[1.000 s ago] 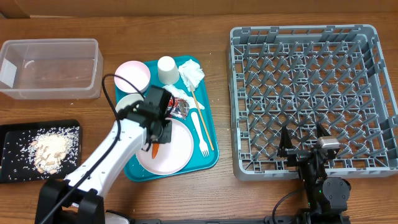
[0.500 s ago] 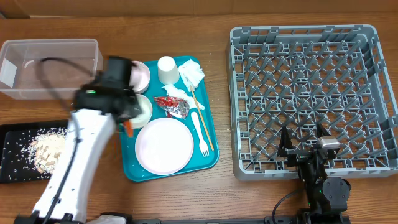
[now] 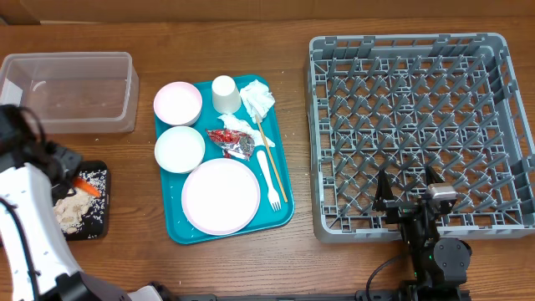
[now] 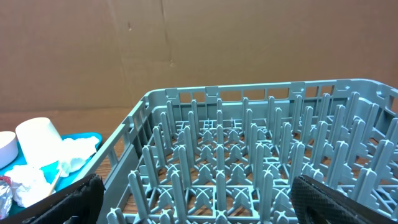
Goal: Sort waste into correct bins and load items into the dishwasher rack
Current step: 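Carry the carrot left and drop it into the black bin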
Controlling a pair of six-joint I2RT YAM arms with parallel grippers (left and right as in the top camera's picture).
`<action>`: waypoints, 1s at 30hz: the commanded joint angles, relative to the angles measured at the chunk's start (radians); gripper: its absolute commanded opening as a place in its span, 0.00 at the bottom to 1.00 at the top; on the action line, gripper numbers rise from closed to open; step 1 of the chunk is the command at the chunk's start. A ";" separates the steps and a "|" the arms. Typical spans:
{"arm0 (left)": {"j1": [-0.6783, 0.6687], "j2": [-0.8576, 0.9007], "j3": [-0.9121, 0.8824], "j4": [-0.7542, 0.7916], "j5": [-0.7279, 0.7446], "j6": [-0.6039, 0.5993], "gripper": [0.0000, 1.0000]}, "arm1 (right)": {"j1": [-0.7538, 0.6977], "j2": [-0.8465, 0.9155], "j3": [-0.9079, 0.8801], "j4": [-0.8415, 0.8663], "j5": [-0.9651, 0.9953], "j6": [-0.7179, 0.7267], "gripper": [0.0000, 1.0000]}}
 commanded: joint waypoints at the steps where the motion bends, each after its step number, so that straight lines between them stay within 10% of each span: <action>1: 0.079 0.047 0.019 0.008 0.026 -0.013 0.04 | -0.005 -0.012 -0.010 0.003 0.005 0.004 1.00; 30: 0.205 0.313 0.019 0.195 -0.015 -0.010 0.18 | -0.005 -0.012 -0.010 0.003 0.005 0.004 1.00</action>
